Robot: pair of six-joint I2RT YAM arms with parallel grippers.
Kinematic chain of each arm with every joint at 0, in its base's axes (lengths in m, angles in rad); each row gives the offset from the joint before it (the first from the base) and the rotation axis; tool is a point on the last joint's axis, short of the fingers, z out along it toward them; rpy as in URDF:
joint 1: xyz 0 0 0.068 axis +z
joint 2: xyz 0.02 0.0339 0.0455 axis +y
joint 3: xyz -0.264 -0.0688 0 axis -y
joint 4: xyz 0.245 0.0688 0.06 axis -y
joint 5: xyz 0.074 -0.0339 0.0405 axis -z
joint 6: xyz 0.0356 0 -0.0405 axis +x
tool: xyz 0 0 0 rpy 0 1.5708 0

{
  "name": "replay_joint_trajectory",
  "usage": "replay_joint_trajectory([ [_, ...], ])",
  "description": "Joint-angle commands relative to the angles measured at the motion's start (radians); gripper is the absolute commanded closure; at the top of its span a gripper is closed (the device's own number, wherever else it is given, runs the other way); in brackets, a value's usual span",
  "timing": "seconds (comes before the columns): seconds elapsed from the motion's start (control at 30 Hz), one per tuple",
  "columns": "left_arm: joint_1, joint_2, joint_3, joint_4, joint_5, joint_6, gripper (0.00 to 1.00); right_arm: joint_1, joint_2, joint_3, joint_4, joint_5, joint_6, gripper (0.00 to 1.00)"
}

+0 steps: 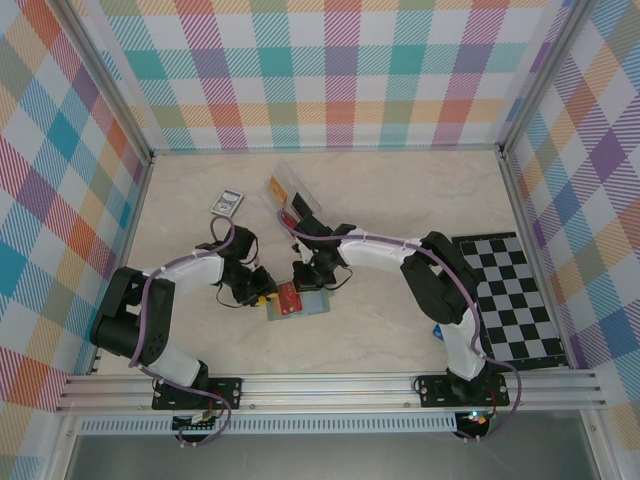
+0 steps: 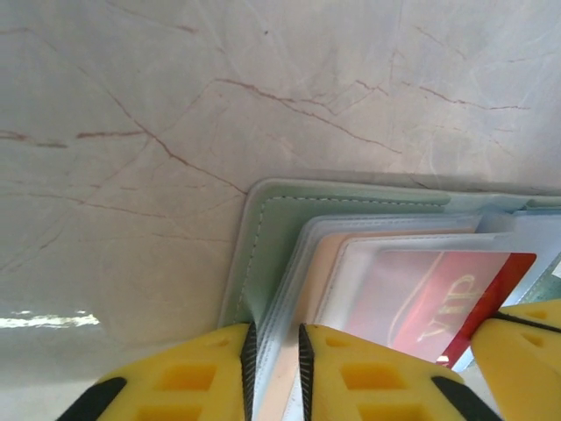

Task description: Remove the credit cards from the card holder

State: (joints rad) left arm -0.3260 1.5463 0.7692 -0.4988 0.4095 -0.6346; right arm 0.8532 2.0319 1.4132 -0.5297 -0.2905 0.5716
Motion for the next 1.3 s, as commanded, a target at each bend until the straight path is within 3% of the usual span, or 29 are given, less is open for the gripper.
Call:
replay_joint_trajectory([
  [0.0,-0.006,-0.043,0.013,-0.041,-0.018,0.009,0.81,-0.010,-0.026,-0.014,-0.036,0.022,0.004,1.00],
  [0.37,-0.010,-0.117,0.036,-0.012,0.061,0.005,0.86,-0.016,0.003,-0.008,-0.019,-0.024,0.008,1.00],
  [0.57,-0.022,-0.057,0.013,0.070,0.112,-0.036,0.91,-0.030,0.013,-0.022,0.015,-0.090,0.022,0.83],
  [0.73,-0.025,-0.011,-0.004,0.082,0.119,-0.025,0.92,-0.040,0.014,-0.047,0.043,-0.133,0.037,0.76],
  [1.03,-0.025,0.048,-0.020,0.039,0.056,-0.011,0.93,-0.042,0.044,-0.054,0.081,-0.224,0.049,0.74],
  [1.27,-0.025,0.078,-0.015,-0.013,-0.005,-0.010,0.94,-0.041,0.064,-0.049,0.078,-0.219,0.055,0.74],
])
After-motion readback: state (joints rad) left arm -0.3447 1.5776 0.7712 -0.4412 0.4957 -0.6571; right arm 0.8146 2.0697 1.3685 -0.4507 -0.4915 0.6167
